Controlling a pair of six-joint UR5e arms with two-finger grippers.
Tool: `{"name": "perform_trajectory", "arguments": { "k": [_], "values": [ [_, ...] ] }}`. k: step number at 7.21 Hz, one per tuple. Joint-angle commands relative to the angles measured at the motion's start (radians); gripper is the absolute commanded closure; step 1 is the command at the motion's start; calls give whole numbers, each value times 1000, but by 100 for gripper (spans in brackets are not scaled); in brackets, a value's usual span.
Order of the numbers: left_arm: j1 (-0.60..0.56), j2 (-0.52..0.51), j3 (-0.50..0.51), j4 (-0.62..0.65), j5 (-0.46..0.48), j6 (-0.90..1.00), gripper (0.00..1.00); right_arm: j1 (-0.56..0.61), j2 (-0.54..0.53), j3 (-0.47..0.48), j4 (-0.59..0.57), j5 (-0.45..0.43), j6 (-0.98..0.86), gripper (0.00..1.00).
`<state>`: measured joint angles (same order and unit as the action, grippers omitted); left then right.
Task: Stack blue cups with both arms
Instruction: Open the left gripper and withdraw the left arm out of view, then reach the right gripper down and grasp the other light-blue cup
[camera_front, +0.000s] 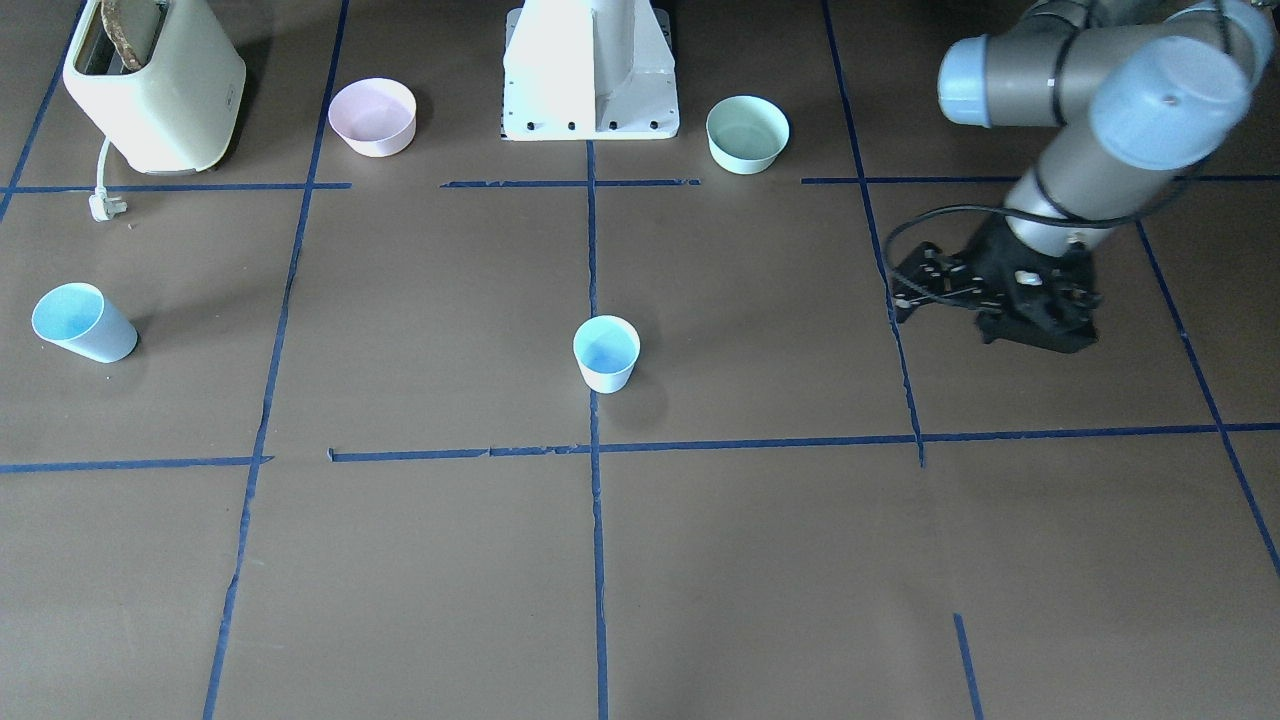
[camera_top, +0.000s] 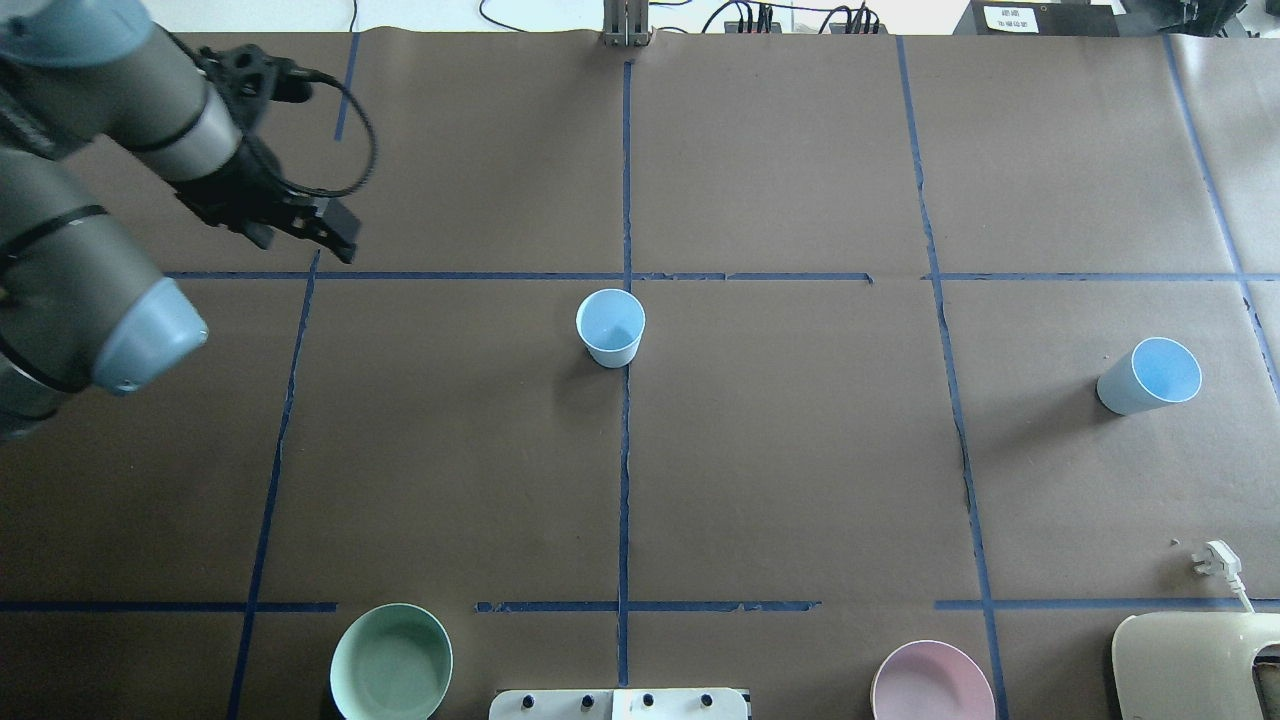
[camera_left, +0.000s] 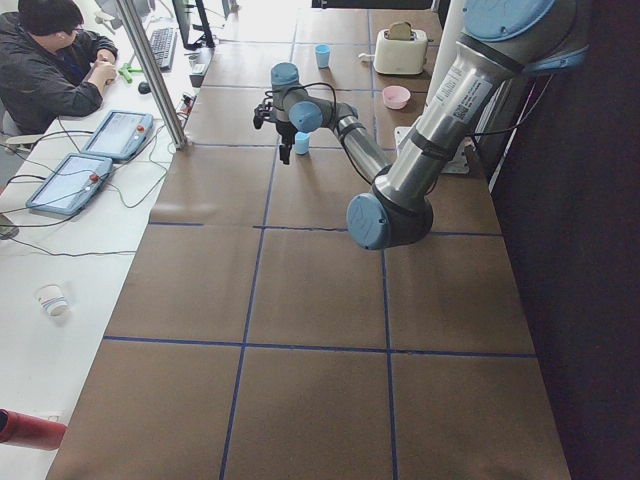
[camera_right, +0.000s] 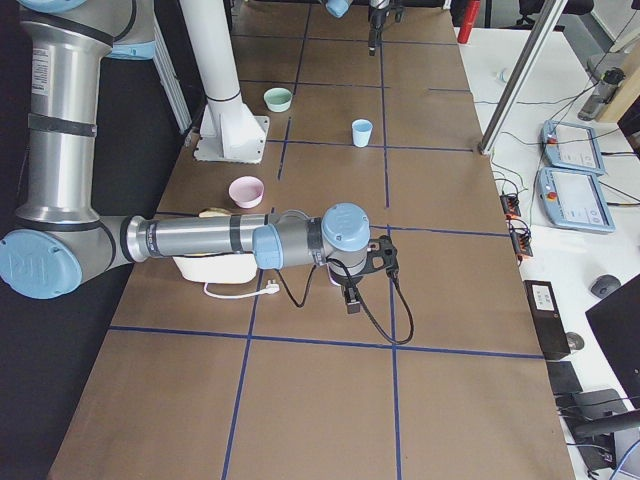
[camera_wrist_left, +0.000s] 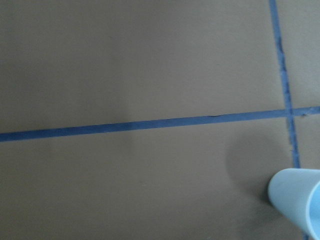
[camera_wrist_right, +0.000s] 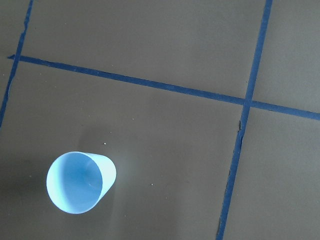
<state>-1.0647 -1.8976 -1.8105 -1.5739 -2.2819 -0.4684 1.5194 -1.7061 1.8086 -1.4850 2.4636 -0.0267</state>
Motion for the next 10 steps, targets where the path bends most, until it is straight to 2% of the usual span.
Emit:
{"name": "perform_trajectory", "arguments": {
  "k": [1, 3, 4, 5, 6, 7, 8, 10],
  "values": [
    [-272, 222, 20, 2, -60, 364, 0, -19, 28, 6, 0, -6, 71, 0],
    [-449, 346, 75, 9, -62, 550, 0, -51, 46, 6, 0, -31, 97, 0],
    [-502, 444, 76, 6, -64, 638, 0, -57, 54, 8, 0, -55, 129, 0],
    [-509, 544, 56, -12, -67, 646, 0, -102, 80, 11, 2, -58, 225, 0],
    [-509, 549, 59, -20, -67, 648, 0, -173, 130, 15, 2, -96, 355, 0],
    [-509, 548, 53, -20, -67, 645, 0, -259, 138, 41, 3, -173, 451, 0],
    [-508, 546, 48, -18, -67, 607, 0, -319, 140, 43, 37, -195, 512, 0],
    [-508, 543, 51, -32, -158, 559, 0, -416, 131, 29, 165, -253, 681, 0]
  ]
}}
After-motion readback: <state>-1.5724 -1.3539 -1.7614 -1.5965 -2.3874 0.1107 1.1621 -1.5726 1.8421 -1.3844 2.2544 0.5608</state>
